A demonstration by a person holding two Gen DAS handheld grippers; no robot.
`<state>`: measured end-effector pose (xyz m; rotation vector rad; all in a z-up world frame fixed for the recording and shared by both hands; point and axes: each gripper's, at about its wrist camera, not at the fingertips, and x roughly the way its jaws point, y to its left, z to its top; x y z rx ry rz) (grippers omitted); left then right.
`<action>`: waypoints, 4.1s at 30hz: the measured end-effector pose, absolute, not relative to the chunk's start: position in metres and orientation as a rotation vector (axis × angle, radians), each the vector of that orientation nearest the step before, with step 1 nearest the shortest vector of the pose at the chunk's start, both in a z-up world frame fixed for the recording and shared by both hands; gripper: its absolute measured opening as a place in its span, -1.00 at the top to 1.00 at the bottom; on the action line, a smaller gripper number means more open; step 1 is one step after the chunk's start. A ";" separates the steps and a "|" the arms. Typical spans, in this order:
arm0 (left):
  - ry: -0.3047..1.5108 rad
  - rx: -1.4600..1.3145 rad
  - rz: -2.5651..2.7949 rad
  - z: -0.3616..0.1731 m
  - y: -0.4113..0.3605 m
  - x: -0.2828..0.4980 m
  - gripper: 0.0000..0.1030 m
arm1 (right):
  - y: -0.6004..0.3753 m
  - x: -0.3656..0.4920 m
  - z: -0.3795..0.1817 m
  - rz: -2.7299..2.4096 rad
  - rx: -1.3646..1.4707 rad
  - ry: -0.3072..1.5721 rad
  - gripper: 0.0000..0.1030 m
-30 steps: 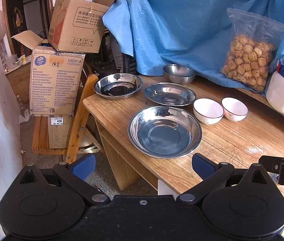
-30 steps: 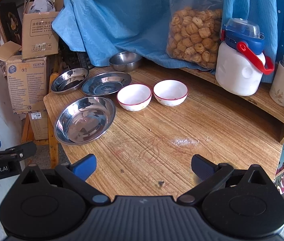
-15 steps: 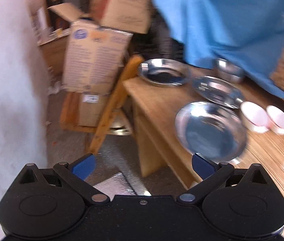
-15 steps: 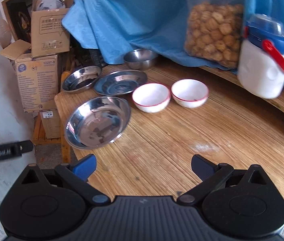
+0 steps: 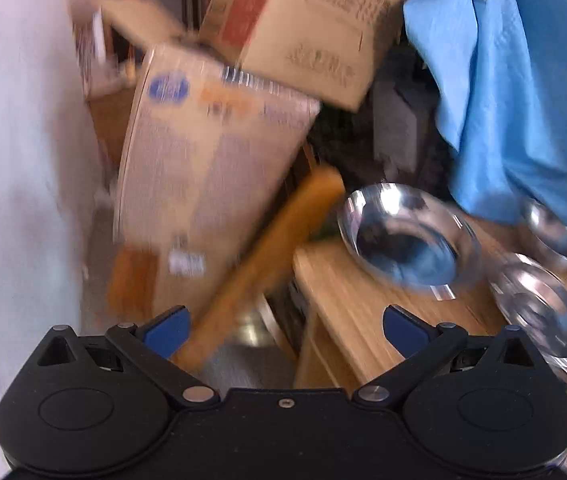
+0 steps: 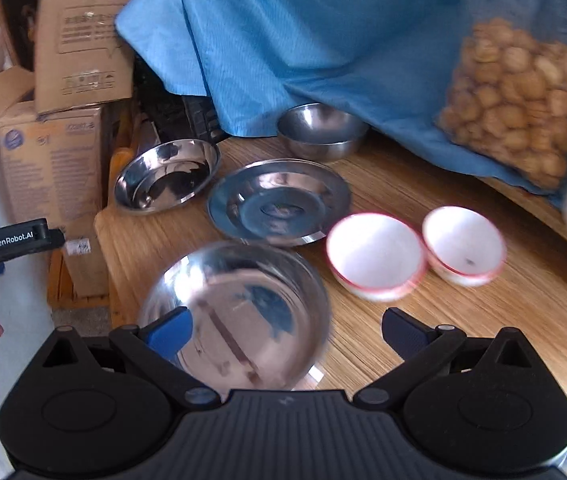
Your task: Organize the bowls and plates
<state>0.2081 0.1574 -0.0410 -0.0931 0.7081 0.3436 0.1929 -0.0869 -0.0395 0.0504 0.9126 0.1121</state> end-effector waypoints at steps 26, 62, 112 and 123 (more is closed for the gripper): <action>0.881 -0.282 0.056 -0.083 0.195 0.341 -0.97 | -0.022 0.404 -0.065 0.316 0.048 0.987 -0.54; 0.959 -0.396 -0.043 -0.086 0.212 0.354 0.71 | -0.011 0.405 -0.090 0.288 0.166 1.007 0.81; 1.234 0.044 -0.406 -0.066 0.075 0.237 0.68 | -0.123 0.176 -0.051 0.132 0.291 1.167 0.67; 1.250 0.105 -0.391 -0.065 0.065 0.242 0.62 | -0.116 0.184 -0.053 0.095 0.256 1.194 0.66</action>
